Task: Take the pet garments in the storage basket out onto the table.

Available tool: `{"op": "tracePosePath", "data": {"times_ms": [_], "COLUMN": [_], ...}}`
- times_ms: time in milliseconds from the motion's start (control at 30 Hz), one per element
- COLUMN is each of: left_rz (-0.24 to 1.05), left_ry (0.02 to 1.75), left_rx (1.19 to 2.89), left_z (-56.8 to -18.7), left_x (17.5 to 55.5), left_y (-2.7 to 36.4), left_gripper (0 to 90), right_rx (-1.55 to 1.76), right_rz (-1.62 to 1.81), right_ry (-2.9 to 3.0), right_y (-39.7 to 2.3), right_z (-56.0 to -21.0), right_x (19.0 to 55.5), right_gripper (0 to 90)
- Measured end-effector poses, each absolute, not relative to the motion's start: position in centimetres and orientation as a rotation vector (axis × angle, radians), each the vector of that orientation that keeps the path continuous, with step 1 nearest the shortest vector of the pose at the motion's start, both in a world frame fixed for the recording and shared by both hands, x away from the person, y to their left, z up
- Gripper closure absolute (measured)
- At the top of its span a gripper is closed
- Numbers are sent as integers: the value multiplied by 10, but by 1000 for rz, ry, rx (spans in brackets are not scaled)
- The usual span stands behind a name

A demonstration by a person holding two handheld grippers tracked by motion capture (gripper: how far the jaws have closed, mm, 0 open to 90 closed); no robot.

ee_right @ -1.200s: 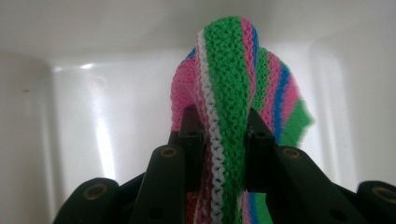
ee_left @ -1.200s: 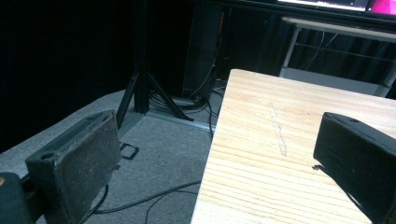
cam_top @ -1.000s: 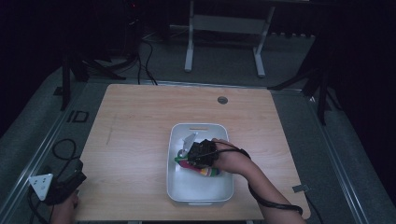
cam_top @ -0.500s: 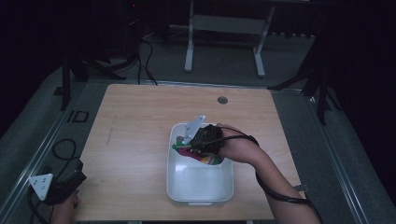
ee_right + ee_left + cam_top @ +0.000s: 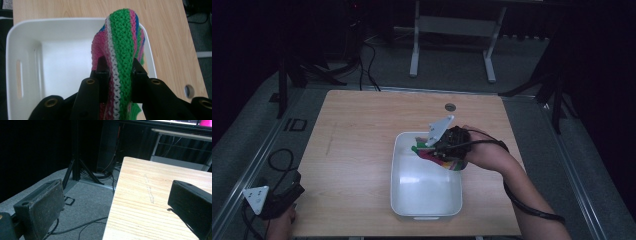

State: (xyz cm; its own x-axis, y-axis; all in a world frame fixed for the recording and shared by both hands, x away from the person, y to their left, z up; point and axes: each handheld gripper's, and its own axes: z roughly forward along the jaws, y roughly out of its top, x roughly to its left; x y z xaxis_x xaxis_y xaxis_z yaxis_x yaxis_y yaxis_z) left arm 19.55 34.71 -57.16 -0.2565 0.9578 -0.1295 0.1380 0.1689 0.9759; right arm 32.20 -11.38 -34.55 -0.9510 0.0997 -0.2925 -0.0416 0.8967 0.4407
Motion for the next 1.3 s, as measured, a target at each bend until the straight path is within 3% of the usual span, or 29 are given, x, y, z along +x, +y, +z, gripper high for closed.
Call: {"op": "tracePosePath", "data": {"times_ms": [833,1300], "left_rz": [1201,1198], "left_ry": [1580,1581], "left_rx": [1087,1085], "left_z": [-572,-572], "left_x": [196,196], "left_y": [346,346], "left_gripper": [12,12], "right_rx": [346,448], "right_rz": [596,586], "right_ry": [2692,2724], "right_y": [-240,-250], "right_z": [-347,-425], "right_x": [334,366], "right_gripper": [741,738]}}
